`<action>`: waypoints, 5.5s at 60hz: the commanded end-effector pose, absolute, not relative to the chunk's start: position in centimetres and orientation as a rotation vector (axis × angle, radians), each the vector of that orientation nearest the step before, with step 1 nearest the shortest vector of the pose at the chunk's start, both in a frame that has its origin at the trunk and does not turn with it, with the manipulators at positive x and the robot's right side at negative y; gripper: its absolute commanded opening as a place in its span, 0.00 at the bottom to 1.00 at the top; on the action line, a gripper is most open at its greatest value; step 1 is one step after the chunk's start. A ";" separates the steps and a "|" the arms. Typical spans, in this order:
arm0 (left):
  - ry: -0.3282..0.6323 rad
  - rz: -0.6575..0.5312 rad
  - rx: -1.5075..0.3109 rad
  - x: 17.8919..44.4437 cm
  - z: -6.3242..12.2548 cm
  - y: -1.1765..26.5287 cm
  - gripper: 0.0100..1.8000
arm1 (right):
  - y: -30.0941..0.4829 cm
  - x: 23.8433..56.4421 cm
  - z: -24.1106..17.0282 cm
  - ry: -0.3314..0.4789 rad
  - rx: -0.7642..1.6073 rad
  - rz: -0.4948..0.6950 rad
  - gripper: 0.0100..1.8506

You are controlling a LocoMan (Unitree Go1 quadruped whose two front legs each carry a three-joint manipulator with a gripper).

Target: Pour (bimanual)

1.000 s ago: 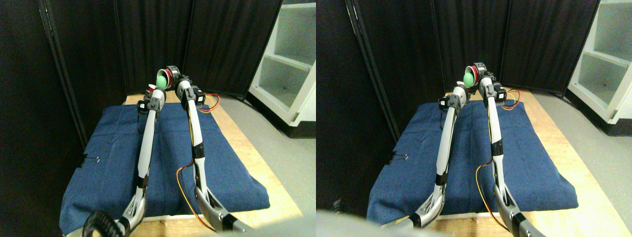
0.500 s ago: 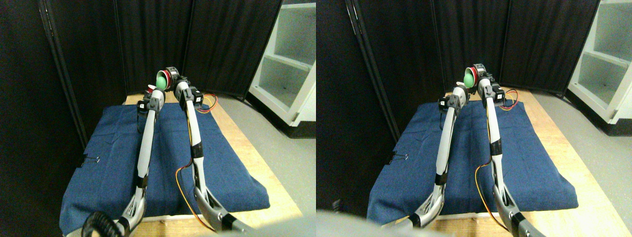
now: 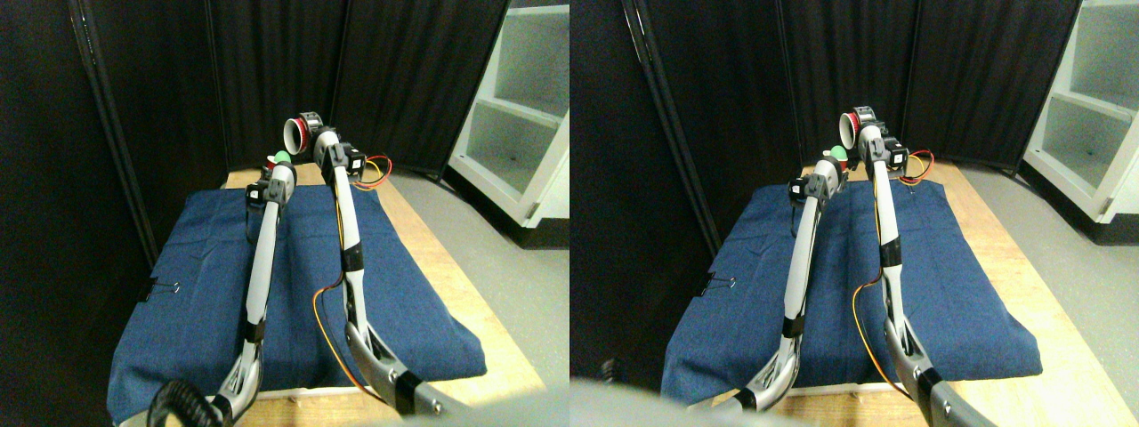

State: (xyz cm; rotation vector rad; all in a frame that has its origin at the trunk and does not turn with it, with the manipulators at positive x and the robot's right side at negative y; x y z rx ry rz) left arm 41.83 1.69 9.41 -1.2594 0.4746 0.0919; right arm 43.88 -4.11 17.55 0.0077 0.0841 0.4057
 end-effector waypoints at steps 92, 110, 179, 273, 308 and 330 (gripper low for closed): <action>0.255 0.095 -1.265 43.2 9.2 6.8 0.18 | -9.7 44.8 12.7 0.034 1.305 -0.042 0.17; 0.220 0.140 -1.310 43.8 7.5 8.4 0.18 | -9.8 45.0 10.9 0.047 1.346 -0.075 0.17; 0.154 0.260 -1.355 43.5 0.3 10.3 0.18 | -11.7 43.8 4.4 0.024 1.426 -0.201 0.17; 0.057 0.378 -1.298 43.0 -1.6 11.4 0.41 | -13.3 42.0 0.0 0.156 1.489 -0.330 0.44; 0.131 0.360 -1.314 41.2 -1.6 11.8 0.91 | -13.8 40.2 -0.1 0.286 1.559 -0.336 0.77; 0.102 0.278 -1.342 38.4 -0.5 12.5 0.81 | -13.2 37.9 1.3 0.263 1.502 -0.192 0.75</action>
